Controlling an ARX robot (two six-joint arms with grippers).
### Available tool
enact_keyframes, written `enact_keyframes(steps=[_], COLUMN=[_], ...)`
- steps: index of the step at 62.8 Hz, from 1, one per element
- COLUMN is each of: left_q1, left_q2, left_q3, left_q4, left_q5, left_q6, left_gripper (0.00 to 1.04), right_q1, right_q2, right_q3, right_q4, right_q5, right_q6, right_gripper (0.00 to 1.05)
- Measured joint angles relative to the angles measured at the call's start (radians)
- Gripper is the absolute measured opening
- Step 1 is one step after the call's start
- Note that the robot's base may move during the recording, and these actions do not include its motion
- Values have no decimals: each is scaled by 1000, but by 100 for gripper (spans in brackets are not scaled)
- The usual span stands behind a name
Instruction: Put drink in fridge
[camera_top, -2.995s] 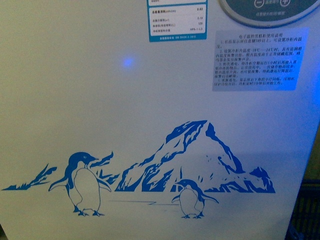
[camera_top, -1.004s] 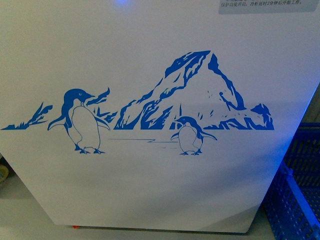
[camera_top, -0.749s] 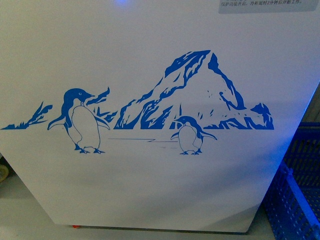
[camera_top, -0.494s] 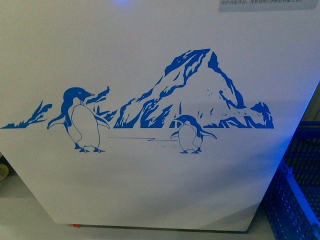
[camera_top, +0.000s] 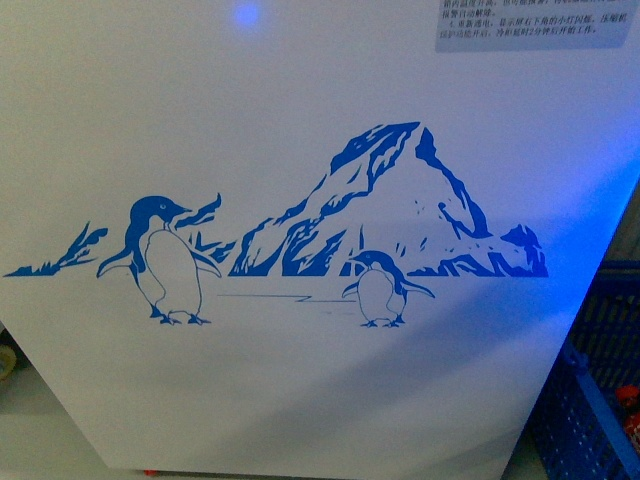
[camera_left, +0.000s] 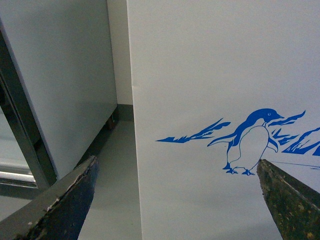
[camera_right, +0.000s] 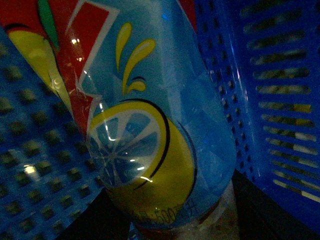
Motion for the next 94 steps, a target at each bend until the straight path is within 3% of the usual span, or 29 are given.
enact_keyframes(steps=[34, 45, 61, 75, 94], left_q1=[0, 0, 0, 0, 0], left_q2=[0, 0, 0, 0, 0], left_q3=[0, 0, 0, 0, 0], left_q4=[0, 0, 0, 0, 0], left_q5=[0, 0, 0, 0, 0], left_q6=[0, 0, 0, 0, 0], left_gripper=[97, 97, 97, 97, 97], right_q1=[48, 54, 129, 239, 369], right_q2=[-772, -1235, -1705, -2010, -2309], right_q3=[-484, -620, -558, -569, -657], right_q4=[40, -66, -220, -216, -375], right_q5=[-164, -273, -378, -288, -126], right_q6=[-8, 16, 50, 24, 44], right_gripper=[43, 43, 43, 43, 43])
